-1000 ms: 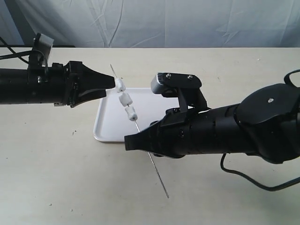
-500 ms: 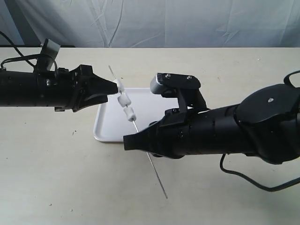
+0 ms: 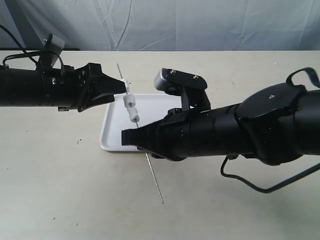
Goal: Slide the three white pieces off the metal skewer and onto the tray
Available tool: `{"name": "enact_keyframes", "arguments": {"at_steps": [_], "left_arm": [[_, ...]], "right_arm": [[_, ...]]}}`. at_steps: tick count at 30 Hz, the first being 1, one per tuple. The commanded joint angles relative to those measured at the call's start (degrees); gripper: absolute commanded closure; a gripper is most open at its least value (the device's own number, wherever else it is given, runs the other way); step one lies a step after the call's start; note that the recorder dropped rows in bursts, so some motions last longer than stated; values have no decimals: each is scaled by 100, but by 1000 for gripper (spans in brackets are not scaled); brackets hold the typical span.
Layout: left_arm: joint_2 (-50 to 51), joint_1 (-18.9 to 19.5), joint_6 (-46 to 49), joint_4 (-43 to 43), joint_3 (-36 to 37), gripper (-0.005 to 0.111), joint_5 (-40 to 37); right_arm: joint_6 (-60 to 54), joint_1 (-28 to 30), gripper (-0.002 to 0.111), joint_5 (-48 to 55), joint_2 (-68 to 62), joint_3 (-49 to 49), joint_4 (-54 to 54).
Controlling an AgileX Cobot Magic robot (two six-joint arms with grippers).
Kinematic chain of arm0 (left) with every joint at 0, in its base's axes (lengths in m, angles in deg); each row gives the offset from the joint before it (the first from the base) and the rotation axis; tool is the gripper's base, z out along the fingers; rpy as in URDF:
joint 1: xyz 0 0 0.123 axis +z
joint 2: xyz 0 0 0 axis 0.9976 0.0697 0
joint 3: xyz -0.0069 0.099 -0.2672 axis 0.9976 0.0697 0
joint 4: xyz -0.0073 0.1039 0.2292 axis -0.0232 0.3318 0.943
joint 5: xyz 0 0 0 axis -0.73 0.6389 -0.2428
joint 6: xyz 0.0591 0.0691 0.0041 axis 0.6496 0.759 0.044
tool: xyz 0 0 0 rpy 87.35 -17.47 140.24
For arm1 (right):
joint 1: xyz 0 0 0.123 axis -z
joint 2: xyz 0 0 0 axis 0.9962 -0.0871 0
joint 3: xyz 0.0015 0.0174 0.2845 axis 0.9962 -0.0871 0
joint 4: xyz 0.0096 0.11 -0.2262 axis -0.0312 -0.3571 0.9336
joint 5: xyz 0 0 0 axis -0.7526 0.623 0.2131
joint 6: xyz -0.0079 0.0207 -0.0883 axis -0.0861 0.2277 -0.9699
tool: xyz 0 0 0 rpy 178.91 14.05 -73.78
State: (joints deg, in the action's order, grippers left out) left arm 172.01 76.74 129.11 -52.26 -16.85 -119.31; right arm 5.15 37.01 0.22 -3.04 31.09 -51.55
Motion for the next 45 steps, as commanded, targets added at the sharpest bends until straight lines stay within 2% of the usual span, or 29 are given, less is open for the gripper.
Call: {"name": "enact_keyframes", "arguments": {"at_steps": [1,6,13,33,45], "left_arm": [[7,-33,29,-82,-25,58,136],[7,-58,8,-82,-25,58,342],[7,-58,-65,-82,-25,60,253],[7,-58,-105,-82,-25,77,72],[7,-58,-37,-82,-25,79,145]], "right_arm": [[-31,-1,109,-457,-133,17,12],[-52,-1,109,-23,-154,17,10],[-152,-1,109,343,-154,31,0],[-291,-1,109,287,-154,170,-87],[-291,-1,109,522,-154,281,48]]}}
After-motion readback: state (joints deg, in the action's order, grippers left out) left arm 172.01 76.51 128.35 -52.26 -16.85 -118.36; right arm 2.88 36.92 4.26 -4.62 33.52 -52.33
